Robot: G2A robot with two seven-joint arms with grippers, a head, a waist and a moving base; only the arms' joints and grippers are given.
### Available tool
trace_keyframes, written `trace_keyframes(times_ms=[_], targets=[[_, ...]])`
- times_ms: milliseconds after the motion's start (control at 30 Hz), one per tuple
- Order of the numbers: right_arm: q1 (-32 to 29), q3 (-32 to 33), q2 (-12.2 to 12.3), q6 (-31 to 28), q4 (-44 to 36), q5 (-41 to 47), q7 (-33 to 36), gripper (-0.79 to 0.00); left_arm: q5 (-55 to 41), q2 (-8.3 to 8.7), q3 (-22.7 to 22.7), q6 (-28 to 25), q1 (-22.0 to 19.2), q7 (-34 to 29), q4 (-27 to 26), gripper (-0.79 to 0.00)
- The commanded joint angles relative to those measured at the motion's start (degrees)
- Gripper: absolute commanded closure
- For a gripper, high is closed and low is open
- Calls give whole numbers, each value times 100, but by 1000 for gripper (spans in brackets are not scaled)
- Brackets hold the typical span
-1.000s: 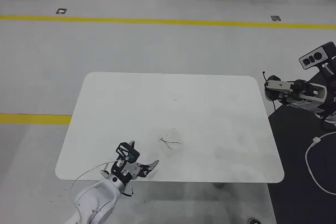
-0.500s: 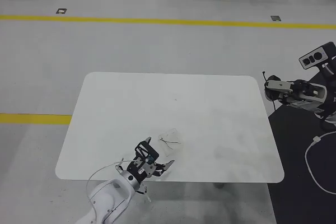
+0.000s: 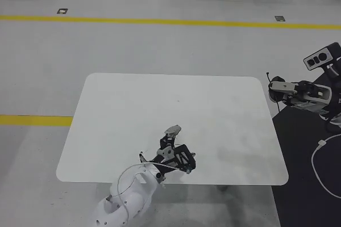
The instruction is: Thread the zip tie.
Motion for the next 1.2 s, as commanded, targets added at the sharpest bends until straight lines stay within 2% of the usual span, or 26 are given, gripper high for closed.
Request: trace_keyframes(times_ms=[0, 67, 133, 167, 567, 667, 800, 833, 1000, 1100, 1167], targets=[[0, 0, 0, 0, 0, 0, 0, 0, 375, -83, 186, -38, -436, -591, 284, -785], [0, 0, 0, 0, 0, 0, 0, 0, 643, -165, 249, 201, -743, -1069, 493, -785], [0, 0, 0, 0, 0, 0, 0, 0, 351, -221, 220, 302, -797, -1233, 650, -785], [0, 0, 0, 0, 0, 0, 0, 0, 141, -237, 137, 366, -803, -1234, 623, -785], [0, 0, 0, 0, 0, 0, 0, 0, 268, -233, 159, 317, -810, -1231, 613, -785], [0, 0, 0, 0, 0, 0, 0, 0, 712, -261, 347, -229, -989, -1590, 587, -785], [0, 0, 0, 0, 0, 0, 0, 0, 475, -402, 543, -1210, -1542, -2383, 821, -760], [0, 0, 0, 0, 0, 0, 0, 0, 353, -453, 597, -1378, -1713, -2550, 859, -776], [0, 0, 0, 0, 0, 0, 0, 0, -1235, -732, 637, -2314, -2430, -3669, 1584, -785], [0, 0, 0, 0, 0, 0, 0, 0, -1857, -883, 749, -2555, -2807, -4463, 1984, -708], [0, 0, 0, 0, 0, 0, 0, 0, -2245, -986, 837, -2551, -3020, -4677, 2285, -686]])
